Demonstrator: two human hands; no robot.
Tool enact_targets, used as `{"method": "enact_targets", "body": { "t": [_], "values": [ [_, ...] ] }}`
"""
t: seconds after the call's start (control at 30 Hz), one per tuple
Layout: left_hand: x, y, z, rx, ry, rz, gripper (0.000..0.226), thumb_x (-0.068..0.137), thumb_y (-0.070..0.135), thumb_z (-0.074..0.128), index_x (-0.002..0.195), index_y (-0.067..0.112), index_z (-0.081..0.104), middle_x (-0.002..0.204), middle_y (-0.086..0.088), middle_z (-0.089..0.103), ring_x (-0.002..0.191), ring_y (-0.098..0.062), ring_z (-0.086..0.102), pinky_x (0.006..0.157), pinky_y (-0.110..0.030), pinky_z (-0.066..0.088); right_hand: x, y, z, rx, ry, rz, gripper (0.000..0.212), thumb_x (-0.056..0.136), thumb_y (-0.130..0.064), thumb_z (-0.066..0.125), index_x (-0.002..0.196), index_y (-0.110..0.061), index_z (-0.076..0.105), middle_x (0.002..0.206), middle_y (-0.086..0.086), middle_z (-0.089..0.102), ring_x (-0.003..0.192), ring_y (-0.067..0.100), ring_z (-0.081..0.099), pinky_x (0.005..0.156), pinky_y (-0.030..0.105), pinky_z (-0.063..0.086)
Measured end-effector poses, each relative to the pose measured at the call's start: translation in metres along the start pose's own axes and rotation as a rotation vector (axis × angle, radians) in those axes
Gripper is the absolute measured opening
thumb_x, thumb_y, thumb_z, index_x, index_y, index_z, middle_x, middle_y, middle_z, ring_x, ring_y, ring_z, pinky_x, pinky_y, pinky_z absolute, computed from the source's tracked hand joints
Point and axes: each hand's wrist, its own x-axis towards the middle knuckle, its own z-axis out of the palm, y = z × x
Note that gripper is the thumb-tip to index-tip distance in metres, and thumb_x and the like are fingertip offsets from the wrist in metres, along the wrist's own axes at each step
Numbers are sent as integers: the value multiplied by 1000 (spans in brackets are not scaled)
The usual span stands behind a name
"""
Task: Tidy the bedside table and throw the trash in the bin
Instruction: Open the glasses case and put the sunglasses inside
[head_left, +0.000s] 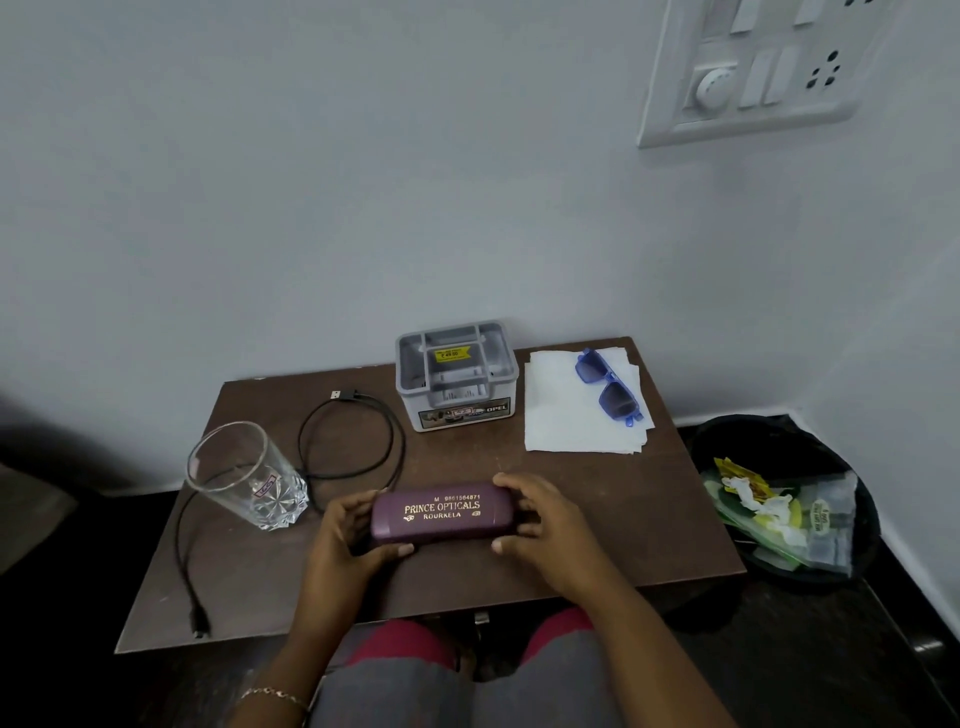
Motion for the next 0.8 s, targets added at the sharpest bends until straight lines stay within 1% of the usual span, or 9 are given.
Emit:
{"method": "enact_targets", "body": {
  "t": [0.1,0.2,0.27,0.33,0.43,0.5,0.57,0.7,0.8],
  "values": [
    [-1,0,0,-1,-20,4,66,55,-11,81,105,24,54,106,3,69,103,-2,64,83,-12,51,0,2,-3,8,54,5,51,76,0,71,115,-30,61,119,-13,57,100,8,59,78,12,48],
    [-3,4,2,-2,-42,11,71,57,-9,82,110,32,55,103,16,71,108,-2,61,81,-9,49,-1,-1,-4,54,79,64,33,85,-24,66,116,-33,62,116,-7,63,99,8,60,83,21,52],
    [-5,9,5,64,-111,33,81,57,-1,85,119,38,51,112,26,66,110,6,58,87,-7,46,1,-7,-1,-46,238,91,27,87,-43,59,112,-32,64,110,-8,66,98,9,61,80,29,51],
    [-5,13,7,190,-189,72,91,56,21,86,133,37,41,117,31,59,113,14,50,93,-4,39,7,-14,6,-226,452,144,32,91,-46,51,112,-25,60,103,-6,69,92,13,62,70,26,42],
    [1,14,7,358,-265,34,113,53,59,69,146,32,12,132,17,45,122,-3,40,106,-20,31,11,-20,21,-470,623,174,26,94,-33,52,115,-19,48,102,2,68,94,24,63,64,27,39],
    [5,16,6,457,-307,-26,122,49,70,59,147,32,-3,138,14,34,128,-12,29,108,-28,23,14,-18,30,-634,596,122,26,95,-24,51,119,-16,49,116,4,58,100,25,59,68,33,46],
    [5,22,10,477,-299,-99,123,45,77,51,147,34,-3,127,7,35,122,-12,28,106,-28,23,16,-12,35,-767,550,110,29,94,-16,51,123,-12,51,124,8,50,100,24,59,71,32,52],
    [3,29,17,566,-229,-156,128,42,83,36,149,27,-4,111,3,28,113,-15,30,93,-27,25,23,-5,38,-916,513,38,30,73,-11,75,101,-5,66,93,9,62,68,20,64,42,27,50],
    [4,31,18,630,-263,-184,126,49,85,39,150,24,-7,117,2,28,124,-23,31,100,-36,28,21,-6,35,-912,458,45,31,86,-15,63,114,-4,61,103,10,59,77,22,65,48,29,52]
  ]
}}
